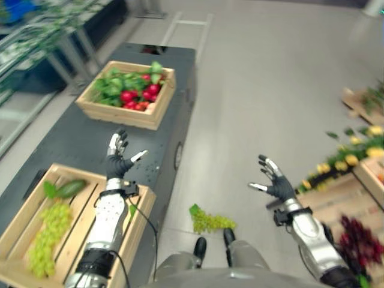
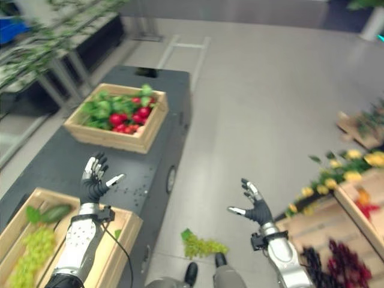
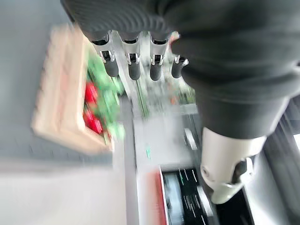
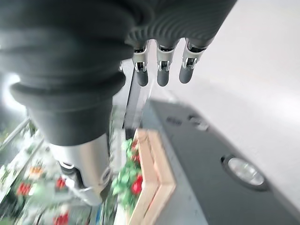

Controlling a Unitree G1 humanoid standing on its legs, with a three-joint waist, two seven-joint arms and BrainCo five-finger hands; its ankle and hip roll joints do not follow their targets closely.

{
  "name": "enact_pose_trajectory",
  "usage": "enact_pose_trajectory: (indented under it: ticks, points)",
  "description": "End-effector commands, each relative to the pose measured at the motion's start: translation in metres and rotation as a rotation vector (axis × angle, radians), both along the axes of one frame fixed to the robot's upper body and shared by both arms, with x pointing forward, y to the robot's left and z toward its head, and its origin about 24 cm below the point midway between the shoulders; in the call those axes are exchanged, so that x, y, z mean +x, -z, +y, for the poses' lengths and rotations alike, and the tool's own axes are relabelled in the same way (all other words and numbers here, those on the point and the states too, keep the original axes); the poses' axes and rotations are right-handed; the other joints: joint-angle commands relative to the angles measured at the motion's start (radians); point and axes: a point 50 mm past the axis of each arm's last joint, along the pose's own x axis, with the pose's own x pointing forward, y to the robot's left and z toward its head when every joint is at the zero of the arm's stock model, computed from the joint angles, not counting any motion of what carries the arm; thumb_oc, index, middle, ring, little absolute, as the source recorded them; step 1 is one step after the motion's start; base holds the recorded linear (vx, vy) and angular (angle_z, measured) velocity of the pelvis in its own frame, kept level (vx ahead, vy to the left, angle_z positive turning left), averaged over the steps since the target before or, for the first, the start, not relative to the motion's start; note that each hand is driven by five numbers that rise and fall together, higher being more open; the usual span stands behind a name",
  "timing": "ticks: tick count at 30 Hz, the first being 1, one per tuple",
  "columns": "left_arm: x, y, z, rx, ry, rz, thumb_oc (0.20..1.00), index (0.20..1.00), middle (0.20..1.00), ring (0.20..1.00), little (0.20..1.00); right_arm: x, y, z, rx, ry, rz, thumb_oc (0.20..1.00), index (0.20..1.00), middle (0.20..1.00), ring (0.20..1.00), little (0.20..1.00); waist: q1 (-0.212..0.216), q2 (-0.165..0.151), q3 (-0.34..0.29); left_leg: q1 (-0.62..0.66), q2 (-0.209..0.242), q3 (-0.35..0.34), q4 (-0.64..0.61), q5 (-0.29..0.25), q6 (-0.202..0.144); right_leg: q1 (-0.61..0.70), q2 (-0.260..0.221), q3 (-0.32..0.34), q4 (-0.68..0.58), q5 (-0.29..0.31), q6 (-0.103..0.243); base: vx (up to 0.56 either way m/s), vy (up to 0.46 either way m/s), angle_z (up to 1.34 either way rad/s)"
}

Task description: Pick up the fruits from the basket on one side to the basket on the other side

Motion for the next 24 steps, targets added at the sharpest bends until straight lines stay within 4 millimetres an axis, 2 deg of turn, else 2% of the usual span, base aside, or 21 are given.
enact_pose_trajectory:
  ticks: [1,4,7,8,10,11,12,13,15,16,17,18,21,23,24]
  points:
    - [0.009,-0.031,0.0,0.039,0.037,-0.154,1.0,1.0,1.0,1.0,1.0,0.01,-0.03,-0.003,-0.001,-0.035,-0.142,1.0,1.0,1.0,1.0,1.0,0.014,-0.024,-0.023,0.028,0.037,-0.093,0.099,-0.111,-0.09,0.094,-0.047,-0.045,-0.132,0.077,0.075,0.05,-0.254,0.77]
    - [0.008,-0.028,-0.002,0.029,0.05,-0.136,1.0,1.0,1.0,1.0,1.0,0.01,-0.03,-0.006,0.001,-0.027,-0.146,1.0,1.0,1.0,1.0,1.0,0.014,-0.029,-0.032,0.02,0.085,-0.15,0.095,-0.091,-0.131,0.134,-0.024,-0.122,-0.148,0.054,0.053,0.03,-0.363,0.78]
    - [0.008,-0.024,-0.005,0.021,0.066,-0.117,1.0,1.0,1.0,1.0,1.0,0.014,-0.032,-0.009,0.0,-0.02,-0.154,1.0,1.0,1.0,1.0,1.0,0.029,-0.025,-0.033,-0.008,0.136,-0.198,0.066,-0.039,-0.175,0.167,-0.001,-0.202,-0.166,0.027,0.03,-0.04,-0.353,0.68]
    - [0.008,-0.024,-0.005,0.021,0.066,-0.117,1.0,1.0,1.0,1.0,1.0,0.014,-0.032,-0.009,0.0,-0.02,-0.154,1.0,1.0,1.0,1.0,1.0,0.025,-0.024,-0.034,-0.008,0.136,-0.203,0.063,-0.038,-0.176,0.168,-0.001,-0.207,-0.168,0.027,0.029,-0.06,-0.17,0.91]
    - [0.009,-0.023,-0.007,0.009,0.064,-0.113,1.0,1.0,1.0,1.0,1.0,0.017,-0.035,-0.01,0.0,-0.01,-0.169,1.0,1.0,1.0,1.0,1.0,0.028,-0.017,-0.025,-0.04,0.164,-0.199,0.038,0.008,-0.196,0.177,0.003,-0.254,-0.18,0.015,0.021,-0.11,-0.172,0.73]
    - [0.01,-0.024,-0.007,0.006,0.064,-0.116,1.0,1.0,1.0,1.0,1.0,0.019,-0.038,-0.011,-0.003,-0.007,-0.179,1.0,1.0,1.0,1.0,1.0,0.028,-0.014,-0.019,-0.061,0.179,-0.156,0.037,0.018,-0.195,0.183,0.001,-0.274,-0.185,0.007,0.018,-0.17,-0.153,0.65]
    - [0.012,-0.024,-0.009,0.004,0.065,-0.118,1.0,1.0,1.0,1.0,1.0,0.023,-0.042,-0.011,-0.013,0.0,-0.198,1.0,1.0,1.0,1.0,1.0,0.005,-0.013,-0.01,-0.096,0.233,0.025,0.043,0.037,-0.193,0.192,-0.012,-0.315,-0.208,0.012,0.022,-0.13,-0.091,0.96]
    - [0.013,-0.024,-0.009,0.004,0.066,-0.119,1.0,1.0,1.0,1.0,1.0,0.023,-0.042,-0.011,-0.013,0.001,-0.199,1.0,1.0,1.0,1.0,1.0,0.005,-0.014,-0.012,-0.099,0.232,0.025,0.041,0.043,-0.193,0.189,-0.013,-0.314,-0.211,0.017,0.023,-0.11,-0.063,1.21]
    - [0.016,-0.027,-0.011,0.002,0.068,-0.133,1.0,1.0,1.0,1.0,1.0,0.027,-0.044,-0.009,-0.016,0.011,-0.214,1.0,1.0,1.0,1.0,1.0,-0.004,-0.015,-0.004,-0.128,0.296,0.191,0.051,0.074,-0.187,0.198,-0.026,-0.355,-0.229,0.029,0.024,-0.1,-0.08,0.82]
    - [0.017,-0.029,-0.01,0.005,0.066,-0.143,1.0,1.0,1.0,1.0,1.0,0.028,-0.045,-0.008,-0.013,0.01,-0.219,1.0,1.0,1.0,1.0,1.0,-0.005,-0.017,0.002,-0.125,0.323,0.251,0.083,0.065,-0.185,0.202,-0.036,-0.375,-0.228,0.03,0.021,-0.16,-0.128,0.71]
    - [0.016,-0.029,-0.011,0.004,0.07,-0.145,1.0,1.0,1.0,1.0,1.0,0.03,-0.046,-0.006,-0.009,0.008,-0.22,1.0,1.0,1.0,1.0,1.0,0.001,-0.028,0.003,-0.102,0.334,0.296,0.136,0.02,-0.181,0.207,-0.053,-0.414,-0.243,0.042,0.016,-0.11,-0.099,0.69]
    - [0.016,-0.029,-0.011,0.004,0.07,-0.146,1.0,1.0,1.0,1.0,1.0,0.03,-0.046,-0.006,-0.009,0.008,-0.221,1.0,1.0,1.0,1.0,1.0,-0.001,-0.028,0.001,-0.106,0.333,0.295,0.135,0.024,-0.18,0.205,-0.054,-0.415,-0.245,0.045,0.016,-0.09,-0.088,1.1]
    - [0.013,-0.028,-0.011,-0.009,0.091,-0.138,1.0,1.0,1.0,1.0,1.0,0.028,-0.043,-0.007,0.007,0.021,-0.209,1.0,1.0,1.0,1.0,1.0,0.014,-0.036,-0.009,-0.06,0.32,0.307,0.181,-0.036,-0.171,0.218,-0.07,-0.467,-0.249,0.043,0.01,-0.05,-0.053,0.61]
    - [0.012,-0.027,-0.01,-0.007,0.103,-0.131,1.0,1.0,1.0,1.0,1.0,0.026,-0.042,-0.01,0.019,0.043,-0.208,1.0,1.0,1.0,1.0,1.0,0.01,-0.032,-0.022,-0.024,0.323,0.335,0.178,-0.053,-0.167,0.222,-0.074,-0.505,-0.247,0.038,0.005,-0.02,-0.003,0.64]
    - [0.012,-0.025,-0.009,-0.013,0.099,-0.12,1.0,1.0,1.0,1.0,1.0,0.023,-0.041,-0.013,0.029,0.059,-0.21,1.0,1.0,1.0,1.0,1.0,0.0,-0.025,-0.035,0.008,0.341,0.379,0.158,-0.06,-0.168,0.225,-0.08,-0.548,-0.246,0.035,0.001,0.08,0.034,0.84]
